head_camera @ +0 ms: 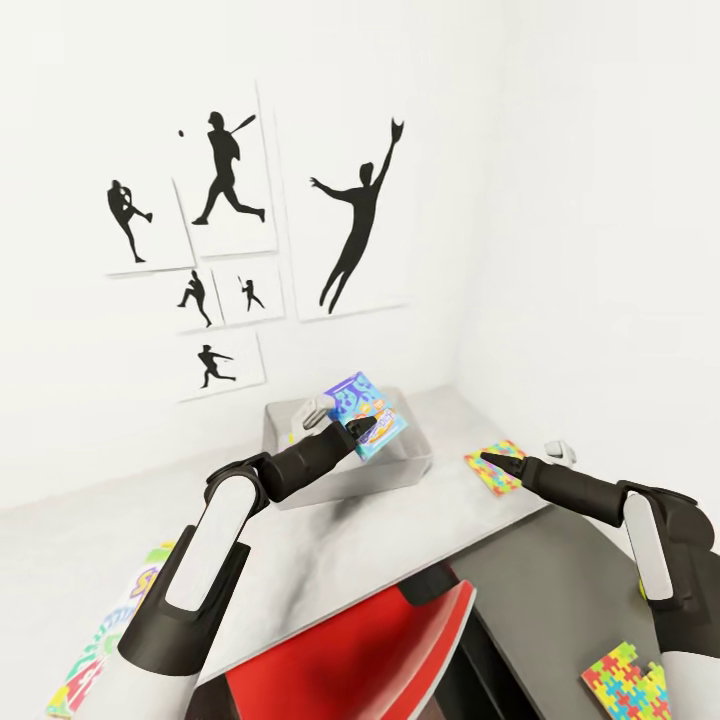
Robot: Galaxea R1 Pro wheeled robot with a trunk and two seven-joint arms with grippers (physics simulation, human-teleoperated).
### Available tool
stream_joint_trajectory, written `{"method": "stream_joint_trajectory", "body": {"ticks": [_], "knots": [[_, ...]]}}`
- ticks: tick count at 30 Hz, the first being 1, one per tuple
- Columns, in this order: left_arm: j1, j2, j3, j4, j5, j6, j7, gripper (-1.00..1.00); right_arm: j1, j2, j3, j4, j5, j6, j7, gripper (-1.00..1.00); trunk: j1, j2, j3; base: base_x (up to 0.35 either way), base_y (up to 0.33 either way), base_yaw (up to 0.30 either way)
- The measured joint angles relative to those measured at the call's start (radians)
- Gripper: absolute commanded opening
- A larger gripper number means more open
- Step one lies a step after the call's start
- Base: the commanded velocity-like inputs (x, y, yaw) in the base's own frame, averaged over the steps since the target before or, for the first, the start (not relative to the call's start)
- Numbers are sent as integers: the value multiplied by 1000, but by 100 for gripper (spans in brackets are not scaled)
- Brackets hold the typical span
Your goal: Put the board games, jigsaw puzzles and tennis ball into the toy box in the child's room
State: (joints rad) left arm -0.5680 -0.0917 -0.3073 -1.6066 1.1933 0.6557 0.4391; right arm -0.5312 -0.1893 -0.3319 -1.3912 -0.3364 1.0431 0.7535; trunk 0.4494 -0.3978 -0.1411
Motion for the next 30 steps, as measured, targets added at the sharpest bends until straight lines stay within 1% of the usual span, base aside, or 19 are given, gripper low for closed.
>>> {"method": "stream_joint_trajectory", "body": {"ticks": [22, 26, 30], "knots": [[0, 0, 2, 0, 0, 1, 0, -100, 1, 3, -2, 2, 1, 0, -2, 100, 0, 0, 0, 0, -2, 13], [0, 0, 1, 0, 0, 0, 0, -100, 2, 0, -6, 4, 0, 0, -1, 100, 0, 0, 0, 23, 0, 1], [0, 0, 1, 0, 0, 0, 0, -100, 5, -1, -6, 4, 1, -26, 1, 100, 0, 0, 0, 11, 0, 0]]}}
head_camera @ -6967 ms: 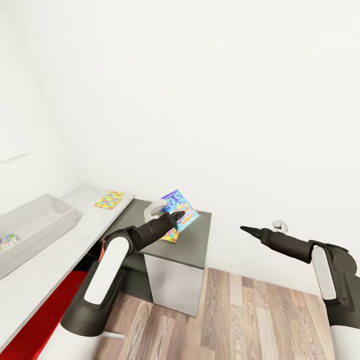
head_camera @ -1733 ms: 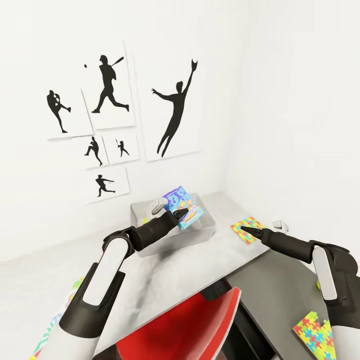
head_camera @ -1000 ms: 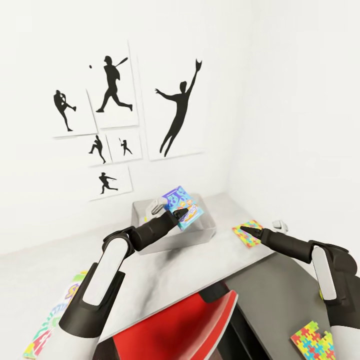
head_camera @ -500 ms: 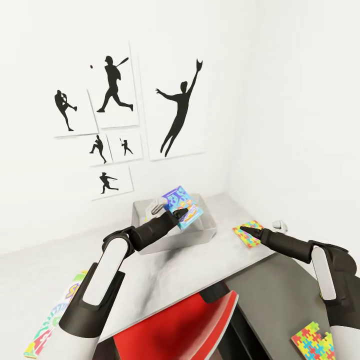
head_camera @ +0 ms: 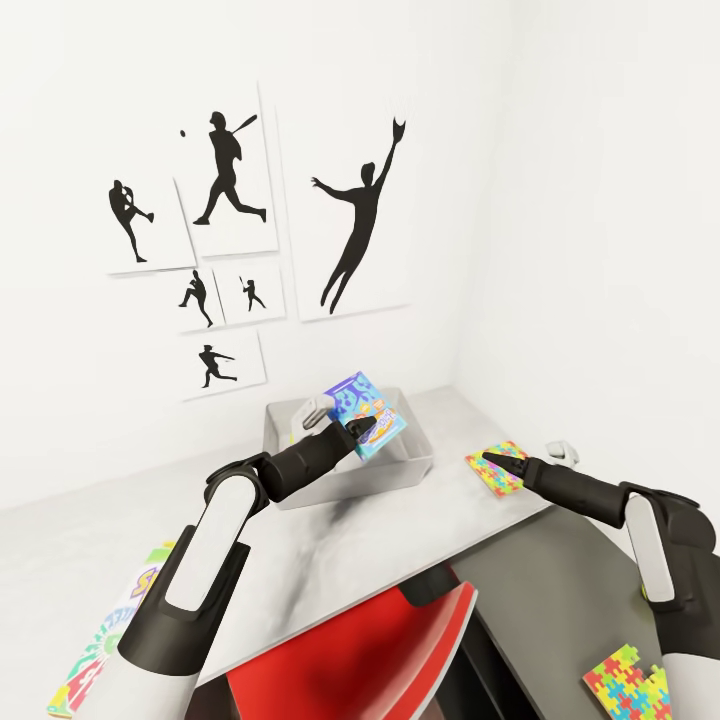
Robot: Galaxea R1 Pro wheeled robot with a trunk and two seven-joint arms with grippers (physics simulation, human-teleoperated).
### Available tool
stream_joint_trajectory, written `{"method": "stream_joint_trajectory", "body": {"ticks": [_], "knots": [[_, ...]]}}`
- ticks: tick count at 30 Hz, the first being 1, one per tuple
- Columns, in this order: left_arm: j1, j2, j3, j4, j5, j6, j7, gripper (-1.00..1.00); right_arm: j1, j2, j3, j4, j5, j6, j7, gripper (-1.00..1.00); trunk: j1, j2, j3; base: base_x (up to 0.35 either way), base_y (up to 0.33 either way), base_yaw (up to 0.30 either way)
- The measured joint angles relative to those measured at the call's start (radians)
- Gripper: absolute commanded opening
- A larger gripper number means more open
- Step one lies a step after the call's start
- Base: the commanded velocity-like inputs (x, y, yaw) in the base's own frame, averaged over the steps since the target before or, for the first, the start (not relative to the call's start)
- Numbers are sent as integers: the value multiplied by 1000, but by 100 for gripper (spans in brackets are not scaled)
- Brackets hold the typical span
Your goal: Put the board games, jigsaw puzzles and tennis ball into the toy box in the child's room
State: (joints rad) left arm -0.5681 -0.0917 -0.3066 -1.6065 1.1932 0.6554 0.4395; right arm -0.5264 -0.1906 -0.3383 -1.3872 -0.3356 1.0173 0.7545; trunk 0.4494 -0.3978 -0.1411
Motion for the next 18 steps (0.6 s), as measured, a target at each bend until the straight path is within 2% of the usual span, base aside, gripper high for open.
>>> {"method": "stream_joint_trajectory", "body": {"ticks": [18], "knots": [[0, 0, 1, 0, 0, 1, 0, -100, 3, -3, 7, -4, -1, -13, 5, 100, 0, 0, 0, 2, 0, 0]]}}
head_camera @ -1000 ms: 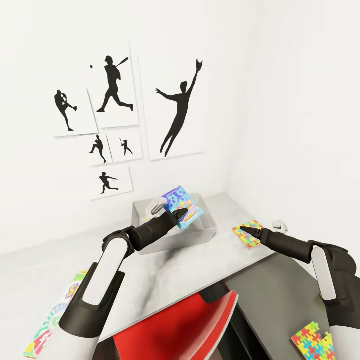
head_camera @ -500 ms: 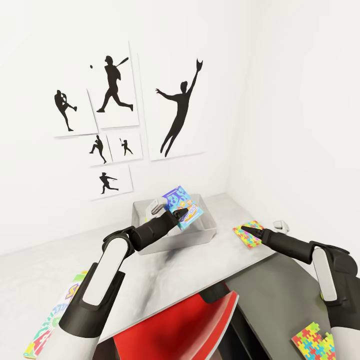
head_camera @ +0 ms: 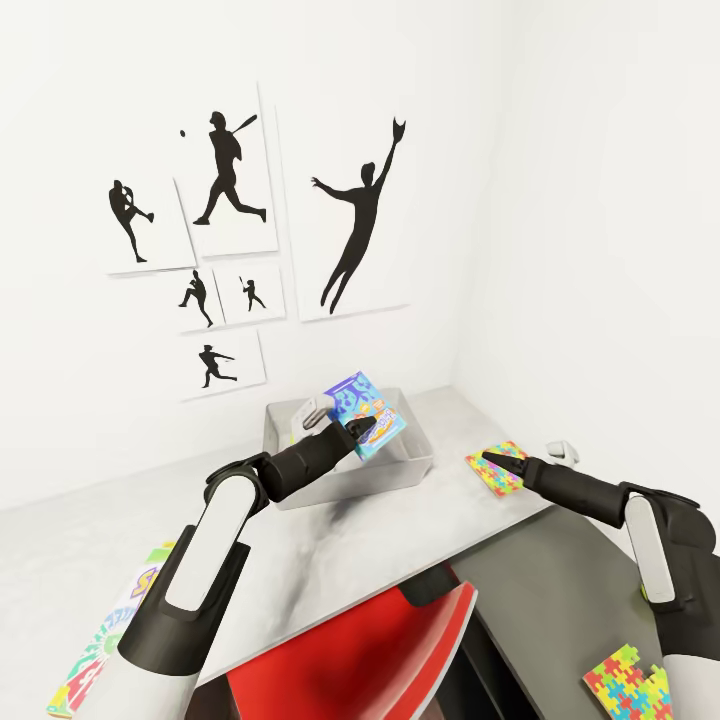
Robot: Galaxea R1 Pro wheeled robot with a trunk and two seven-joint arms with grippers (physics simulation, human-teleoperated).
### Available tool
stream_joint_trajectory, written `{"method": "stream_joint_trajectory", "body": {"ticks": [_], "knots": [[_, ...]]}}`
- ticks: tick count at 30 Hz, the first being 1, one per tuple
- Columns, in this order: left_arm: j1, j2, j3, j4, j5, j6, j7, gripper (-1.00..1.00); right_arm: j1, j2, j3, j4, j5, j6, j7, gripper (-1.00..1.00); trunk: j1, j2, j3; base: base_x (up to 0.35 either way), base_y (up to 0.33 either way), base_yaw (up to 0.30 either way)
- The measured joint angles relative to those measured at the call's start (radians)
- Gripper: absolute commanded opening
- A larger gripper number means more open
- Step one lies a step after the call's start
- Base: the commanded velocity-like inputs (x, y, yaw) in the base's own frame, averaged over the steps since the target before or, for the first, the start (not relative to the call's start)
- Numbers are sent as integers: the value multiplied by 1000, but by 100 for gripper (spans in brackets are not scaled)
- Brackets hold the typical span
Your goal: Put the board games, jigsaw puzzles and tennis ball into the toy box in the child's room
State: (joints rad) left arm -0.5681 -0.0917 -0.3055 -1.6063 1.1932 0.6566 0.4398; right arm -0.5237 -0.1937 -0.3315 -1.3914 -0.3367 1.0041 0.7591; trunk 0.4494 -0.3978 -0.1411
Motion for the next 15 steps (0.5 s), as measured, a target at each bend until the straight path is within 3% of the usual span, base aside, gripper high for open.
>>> {"method": "stream_joint_trajectory", "body": {"ticks": [15], "knots": [[0, 1, 1, 0, -1, -1, 0, -100, -1, 0, 0, -1, 0, 2, -1, 100, 0, 0, 0, 0, 0, 85]]}}
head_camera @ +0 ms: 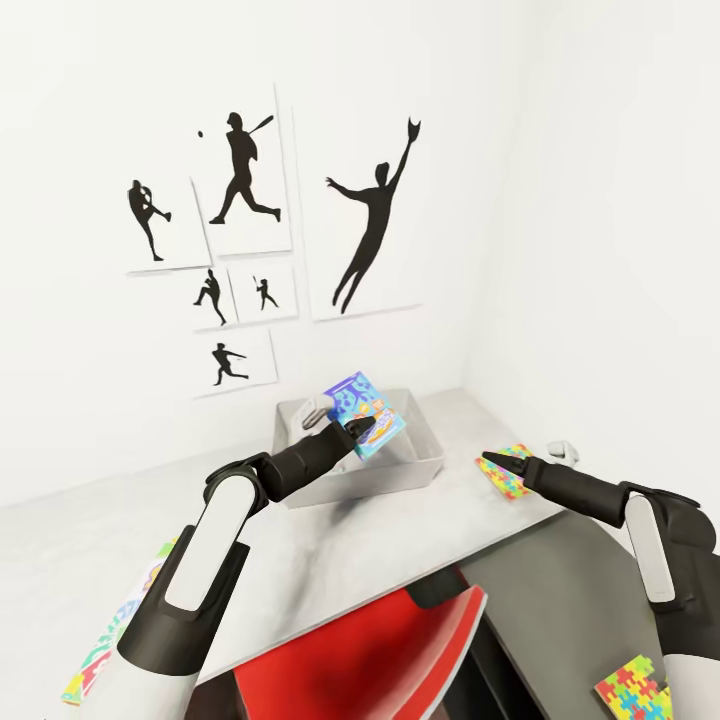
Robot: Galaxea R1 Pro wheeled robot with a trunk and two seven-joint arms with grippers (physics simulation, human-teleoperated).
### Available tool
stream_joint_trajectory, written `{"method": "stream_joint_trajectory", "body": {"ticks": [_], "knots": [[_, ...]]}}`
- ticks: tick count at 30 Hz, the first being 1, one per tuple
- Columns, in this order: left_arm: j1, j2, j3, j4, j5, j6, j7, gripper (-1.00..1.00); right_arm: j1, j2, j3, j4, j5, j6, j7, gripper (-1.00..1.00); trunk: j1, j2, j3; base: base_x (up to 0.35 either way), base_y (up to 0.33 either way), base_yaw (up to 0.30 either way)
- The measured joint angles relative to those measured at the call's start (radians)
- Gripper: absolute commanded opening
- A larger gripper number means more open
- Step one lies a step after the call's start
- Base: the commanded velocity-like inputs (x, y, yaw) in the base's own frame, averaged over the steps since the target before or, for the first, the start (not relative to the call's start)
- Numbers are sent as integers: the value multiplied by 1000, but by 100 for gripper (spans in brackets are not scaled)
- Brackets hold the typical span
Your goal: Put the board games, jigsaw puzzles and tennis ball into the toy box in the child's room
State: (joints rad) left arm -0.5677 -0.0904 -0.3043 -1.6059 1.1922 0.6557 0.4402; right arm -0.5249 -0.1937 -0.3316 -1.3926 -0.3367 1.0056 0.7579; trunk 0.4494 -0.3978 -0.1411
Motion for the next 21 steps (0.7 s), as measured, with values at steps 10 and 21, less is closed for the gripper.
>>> {"method": "stream_joint_trajectory", "body": {"ticks": [10, 21], "knots": [[0, 0, -2, 1, 1, -1, -2, -100, 0, 0, 0, 0, 0, 0, 0, 100, 0, 0, 0, 5, 0, 19], [1, 0, -7, 1, 0, 0, -4, -100, 1, 0, 0, -3, 0, -1, 1, 100, 0, 0, 0, 174, 0, 3]]}}
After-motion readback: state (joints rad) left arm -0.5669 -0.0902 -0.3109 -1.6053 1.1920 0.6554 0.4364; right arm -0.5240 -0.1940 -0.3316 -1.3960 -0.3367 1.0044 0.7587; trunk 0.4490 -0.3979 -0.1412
